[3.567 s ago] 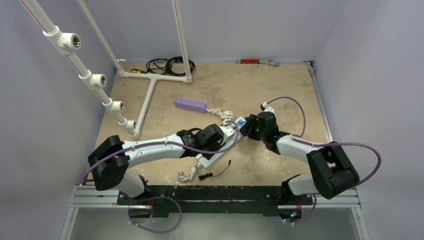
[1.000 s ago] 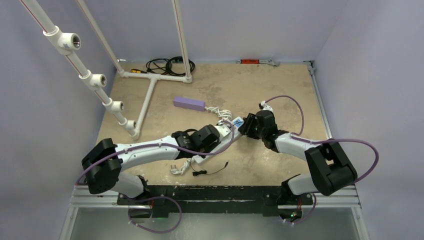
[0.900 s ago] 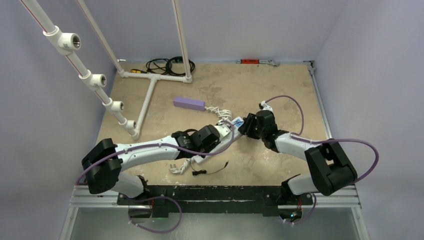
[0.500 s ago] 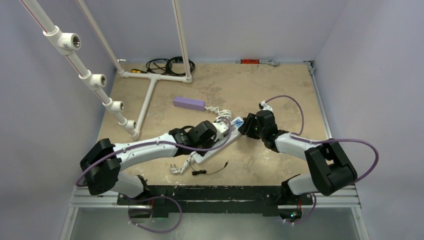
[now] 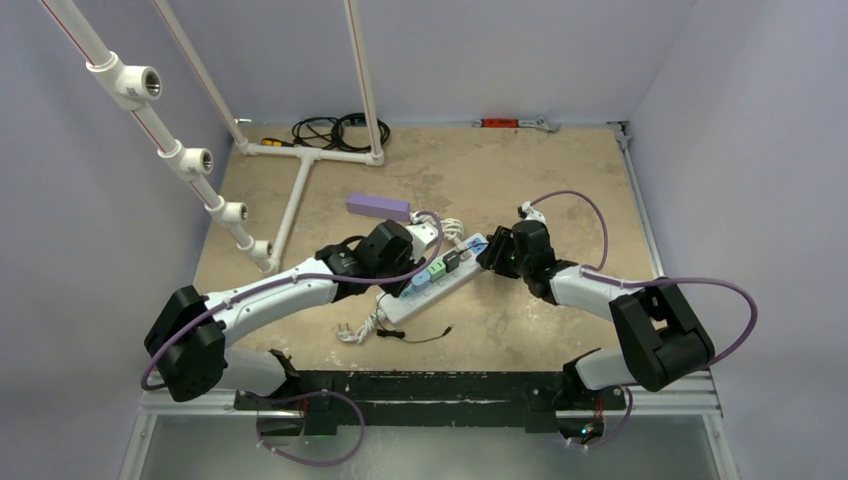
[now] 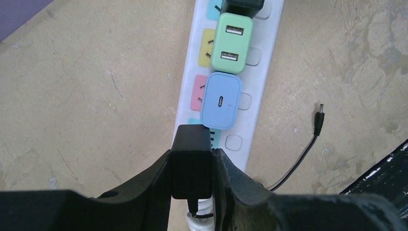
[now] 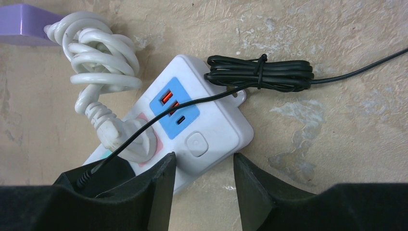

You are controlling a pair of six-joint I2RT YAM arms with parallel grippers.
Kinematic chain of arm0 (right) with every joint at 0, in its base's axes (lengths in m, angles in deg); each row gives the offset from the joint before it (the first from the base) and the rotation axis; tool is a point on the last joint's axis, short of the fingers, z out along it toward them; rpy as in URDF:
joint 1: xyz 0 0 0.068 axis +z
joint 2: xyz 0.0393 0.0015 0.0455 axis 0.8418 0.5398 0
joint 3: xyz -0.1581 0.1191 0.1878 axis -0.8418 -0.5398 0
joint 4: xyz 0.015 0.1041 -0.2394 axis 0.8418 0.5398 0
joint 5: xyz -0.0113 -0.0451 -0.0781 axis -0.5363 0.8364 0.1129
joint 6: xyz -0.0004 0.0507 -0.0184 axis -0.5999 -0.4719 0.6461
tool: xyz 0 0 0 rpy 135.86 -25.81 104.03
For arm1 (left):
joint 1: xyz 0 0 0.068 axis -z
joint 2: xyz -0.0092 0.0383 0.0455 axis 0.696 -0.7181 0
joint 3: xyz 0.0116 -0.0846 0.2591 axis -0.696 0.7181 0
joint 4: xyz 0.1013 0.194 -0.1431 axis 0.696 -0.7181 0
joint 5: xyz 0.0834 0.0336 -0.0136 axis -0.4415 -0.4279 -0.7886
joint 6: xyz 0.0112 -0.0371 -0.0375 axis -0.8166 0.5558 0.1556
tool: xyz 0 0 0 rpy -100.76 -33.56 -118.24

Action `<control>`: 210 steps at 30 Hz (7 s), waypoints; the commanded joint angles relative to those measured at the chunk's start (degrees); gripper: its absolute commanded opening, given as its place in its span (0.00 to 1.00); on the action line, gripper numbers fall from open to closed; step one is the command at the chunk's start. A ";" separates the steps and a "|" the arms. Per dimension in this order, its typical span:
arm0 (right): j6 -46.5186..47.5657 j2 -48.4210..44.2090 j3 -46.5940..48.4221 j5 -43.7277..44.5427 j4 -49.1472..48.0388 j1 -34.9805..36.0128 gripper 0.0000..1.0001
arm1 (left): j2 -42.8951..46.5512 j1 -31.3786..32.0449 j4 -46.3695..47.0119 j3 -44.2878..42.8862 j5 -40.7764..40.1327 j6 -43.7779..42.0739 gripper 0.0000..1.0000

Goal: Pull the plug off the socket

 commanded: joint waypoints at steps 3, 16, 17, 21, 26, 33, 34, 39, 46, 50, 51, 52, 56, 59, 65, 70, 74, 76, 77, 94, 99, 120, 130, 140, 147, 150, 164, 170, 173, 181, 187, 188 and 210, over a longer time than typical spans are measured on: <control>1.23 0.92 1.04 1.65 1.00 -0.24 0.50 | 3.18 -0.93 2.48 -1.22 1.03 -0.20 0.00; 1.92 1.35 1.28 0.69 0.81 -0.23 0.50 | 9.29 -6.56 2.13 -8.13 -3.87 0.40 0.00; 2.01 1.40 1.27 0.60 0.82 -0.25 0.50 | 9.23 -6.56 1.36 -10.22 -5.88 -0.52 0.00; 2.02 1.00 1.04 0.47 0.83 -0.25 0.51 | 7.40 -6.52 -2.57 -20.71 -16.66 -4.25 0.00; 2.11 0.70 0.87 0.32 0.83 -0.25 0.51 | 4.97 -6.52 -3.59 -26.97 -31.28 -10.02 0.00; 2.28 0.79 0.96 -0.11 0.73 -0.18 0.51 | 4.62 -6.68 -1.26 -21.08 -44.04 -12.97 0.00; 2.28 0.75 0.89 -0.18 0.66 -0.19 0.51 | 4.53 -6.99 -1.21 -20.39 -45.08 -12.95 0.00; 2.37 0.70 0.76 -0.36 0.65 -0.17 0.51 | 2.89 -11.03 -1.80 -16.85 -43.47 -10.82 0.00; 2.37 0.32 0.48 -0.64 0.34 -0.22 0.51 | -2.75 -20.97 -2.53 -14.80 -29.34 -4.96 0.00; 2.57 0.00 0.35 -0.59 0.17 -0.20 0.51 | -7.63 -24.05 -2.76 -14.99 -27.58 -3.82 0.00; 2.55 -0.03 0.21 -0.64 0.12 -0.23 0.51 | -9.47 -25.21 -3.08 -15.15 -27.15 -3.41 0.00; 2.55 0.01 0.24 -0.64 0.10 -0.24 0.51 | -10.82 -26.44 -3.46 -15.34 -25.66 -2.77 0.00; 2.68 -0.12 0.21 -0.63 0.01 -0.22 0.51 | -17.55 -29.92 -5.63 -17.77 -17.83 -1.36 0.00; 2.72 -0.29 0.09 -1.54 -0.10 -0.23 0.51 | -22.75 -31.64 -8.10 -20.04 -15.23 -1.02 0.00; 2.81 -0.65 -0.09 -2.05 -0.19 -0.25 0.52 | -25.41 -32.49 -8.84 -20.60 -12.97 -0.61 0.00; 2.81 -0.57 -0.01 -1.98 -0.10 -0.21 0.52 | -26.59 -32.53 -9.76 -20.77 -12.69 -0.63 0.16; 2.90 -0.57 -0.01 -1.96 -0.05 -0.17 0.52 | -26.76 -32.53 -10.53 -21.38 -11.78 -0.44 0.45; 2.90 -0.48 0.04 -1.97 -0.06 -0.18 0.52 | -25.77 -32.46 -10.20 -21.13 -11.67 -0.25 0.58; 2.90 -0.42 0.08 -1.99 -0.01 -0.18 0.52 | -25.23 -32.45 -10.04 -20.97 -11.60 -0.16 0.65; 3.47 -0.34 0.15 -2.17 -0.14 -0.24 0.53 | -2.10 -18.91 3.89 -9.61 5.69 -3.09 0.84; 3.94 1.09 0.99 -2.14 0.11 -0.22 0.53 | 2.25 -15.55 6.98 -5.33 14.82 -3.45 0.85; 4.57 1.62 1.31 -2.80 -0.15 -0.23 0.53 | -9.51 -0.52 0.99 -6.70 6.69 -7.16 0.75; 4.57 1.68 1.34 -2.75 -0.15 -0.22 0.53 | -11.55 0.40 1.20 -6.96 8.42 -7.02 0.52; 4.57 1.69 1.33 -2.75 -0.15 -0.25 0.53 | -12.31 2.21 1.75 -6.88 6.81 -6.97 0.44; 4.65 1.89 1.35 -2.78 -0.11 -0.21 0.53 | -12.48 5.05 1.55 -6.61 1.95 -7.49 0.41; 4.62 1.81 1.31 -2.76 -0.14 -0.25 0.53 | -12.61 5.27 1.94 -6.53 1.83 -7.50 0.41; 4.73 1.89 1.40 -2.49 -0.06 -0.25 0.53 | -14.39 6.15 3.20 -7.43 -1.01 -6.71 0.26; 4.75 1.80 1.32 -2.50 -0.14 -0.25 0.53 | -14.74 8.75 3.42 -6.82 -4.71 -6.71 0.14; 4.74 1.99 1.46 -2.42 -0.08 -0.21 0.53 | -15.40 10.27 3.25 -6.70 -6.18 -6.71 0.12; 4.74 2.38 1.70 -2.05 0.14 -0.24 0.53 | -16.63 12.03 2.97 -7.18 -7.95 -6.75 0.03; 4.88 2.28 1.70 -2.06 0.21 -0.20 0.53 | -16.45 11.75 3.00 -7.32 -4.64 -6.71 0.00; 4.91 2.25 1.70 -2.18 0.17 -0.22 0.53 | -16.58 11.43 2.75 -7.50 -3.41 -6.70 0.00; 4.75 1.62 1.29 -2.95 -0.05 -0.17 0.53 | -20.04 -1.26 -0.46 -10.40 8.86 -4.48 0.00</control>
